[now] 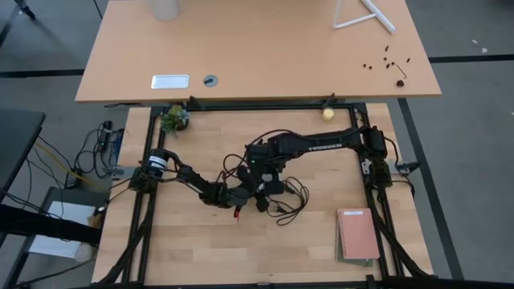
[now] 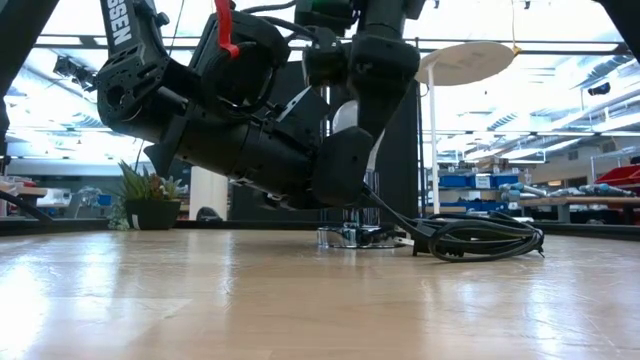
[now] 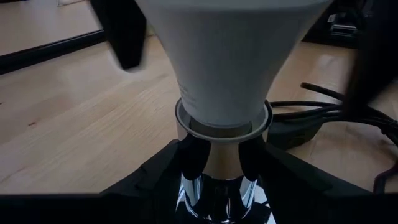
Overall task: Screw lightbulb
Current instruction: Insert the lightbulb into the lamp
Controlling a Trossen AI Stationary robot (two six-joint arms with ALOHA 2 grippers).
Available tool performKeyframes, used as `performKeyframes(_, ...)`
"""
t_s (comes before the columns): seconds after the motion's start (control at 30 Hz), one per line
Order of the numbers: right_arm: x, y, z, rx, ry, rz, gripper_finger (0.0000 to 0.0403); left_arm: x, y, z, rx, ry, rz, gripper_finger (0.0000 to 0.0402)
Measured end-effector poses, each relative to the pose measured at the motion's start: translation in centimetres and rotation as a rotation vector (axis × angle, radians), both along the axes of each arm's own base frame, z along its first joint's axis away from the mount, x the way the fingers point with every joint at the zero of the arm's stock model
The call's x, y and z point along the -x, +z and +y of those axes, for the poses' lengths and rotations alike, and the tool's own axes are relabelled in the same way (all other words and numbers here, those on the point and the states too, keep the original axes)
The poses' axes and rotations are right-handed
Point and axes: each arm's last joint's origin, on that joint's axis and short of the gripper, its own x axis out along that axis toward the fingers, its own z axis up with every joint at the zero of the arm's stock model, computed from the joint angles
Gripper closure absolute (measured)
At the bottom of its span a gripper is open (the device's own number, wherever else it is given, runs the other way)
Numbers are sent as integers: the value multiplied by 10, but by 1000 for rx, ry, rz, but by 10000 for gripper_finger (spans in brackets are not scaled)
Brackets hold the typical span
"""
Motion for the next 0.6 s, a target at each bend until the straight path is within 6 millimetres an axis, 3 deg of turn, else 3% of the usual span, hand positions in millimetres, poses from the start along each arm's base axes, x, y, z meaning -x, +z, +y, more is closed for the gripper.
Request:
performKeyframes(0.2, 0, 14, 4, 87, 147, -2, 4, 0, 0, 0, -8, -3, 5, 199)
performKeyframes(0.47, 1, 15, 21, 179, 617, -24, 7, 0, 0, 0, -10, -5, 7, 199)
performKeyframes(0.6, 0, 15, 24, 243, 772, -37, 8, 0, 0, 0, -11, -5, 7, 199)
